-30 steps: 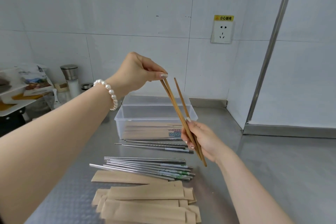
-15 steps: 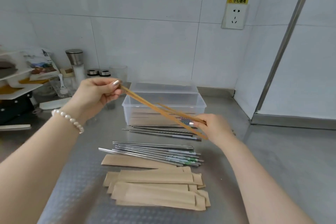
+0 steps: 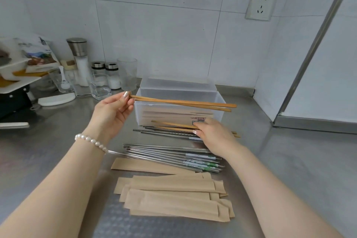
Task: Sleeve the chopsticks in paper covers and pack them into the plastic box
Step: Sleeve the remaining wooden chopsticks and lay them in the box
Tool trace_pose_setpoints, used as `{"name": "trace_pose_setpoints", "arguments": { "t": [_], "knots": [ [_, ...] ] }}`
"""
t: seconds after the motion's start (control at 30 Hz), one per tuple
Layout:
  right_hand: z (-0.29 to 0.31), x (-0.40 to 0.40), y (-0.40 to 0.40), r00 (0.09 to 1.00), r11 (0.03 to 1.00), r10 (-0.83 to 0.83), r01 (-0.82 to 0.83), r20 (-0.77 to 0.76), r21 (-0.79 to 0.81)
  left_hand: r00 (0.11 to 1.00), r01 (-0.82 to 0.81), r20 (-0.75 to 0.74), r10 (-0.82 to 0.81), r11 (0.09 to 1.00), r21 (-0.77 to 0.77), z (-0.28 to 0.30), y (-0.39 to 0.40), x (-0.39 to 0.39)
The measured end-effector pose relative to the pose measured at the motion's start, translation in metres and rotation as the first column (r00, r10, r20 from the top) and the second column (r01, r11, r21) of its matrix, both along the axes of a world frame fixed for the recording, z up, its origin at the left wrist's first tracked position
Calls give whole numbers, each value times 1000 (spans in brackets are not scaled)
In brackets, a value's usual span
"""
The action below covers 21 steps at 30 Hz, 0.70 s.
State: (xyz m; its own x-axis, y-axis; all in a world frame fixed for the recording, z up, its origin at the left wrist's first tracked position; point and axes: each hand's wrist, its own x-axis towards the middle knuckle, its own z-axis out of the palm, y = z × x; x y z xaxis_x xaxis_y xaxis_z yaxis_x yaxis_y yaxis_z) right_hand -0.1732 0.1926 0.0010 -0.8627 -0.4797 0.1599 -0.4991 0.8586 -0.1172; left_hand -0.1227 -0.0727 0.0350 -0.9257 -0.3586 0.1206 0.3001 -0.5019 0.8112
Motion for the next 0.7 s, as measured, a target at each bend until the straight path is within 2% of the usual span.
{"name": "trace_pose_setpoints", "arguments": {
  "t": [0.13, 0.2, 0.3, 0.33, 0.4, 0.47, 0.5, 0.57, 0.7],
  "knots": [
    [-2, 0, -3, 999, 997, 29, -27, -26, 72, 1000, 6, -1, -6, 1000, -23, -3, -1, -2],
    [0, 0, -2, 998, 998, 22, -19, -61, 58, 1000, 11, -3, -11, 1000, -24, -4, -1, -3],
    [9, 5, 4, 997, 978, 7, -23, -78, -209, 1000, 7, -8, -7, 999, -32, -5, -2, -2],
    [14, 8, 7, 999, 951, 16, -24, -27, -309, 1000, 5, -10, -5, 1000, -30, -5, -3, -1],
    [24, 19, 13, 978, 913, 93, -10, 185, -408, 1000, 1, -18, -2, 1000, -28, -4, -4, 0],
    [30, 30, 16, 919, 949, 151, -32, 363, -315, 1000, 4, -26, -5, 1000, -30, -4, -5, 1],
    [31, 33, 14, 904, 968, 153, -57, 399, -244, 1000, 6, -25, -6, 999, -36, -4, -4, 1],
    [30, 36, 9, 895, 981, 157, -91, 418, -174, 1000, 10, -20, -11, 999, -42, -5, -3, 2],
    [26, 35, 4, 879, 974, 189, -112, 437, -198, 1000, 22, -11, -22, 999, -34, -6, -1, 3]
  ]
}}
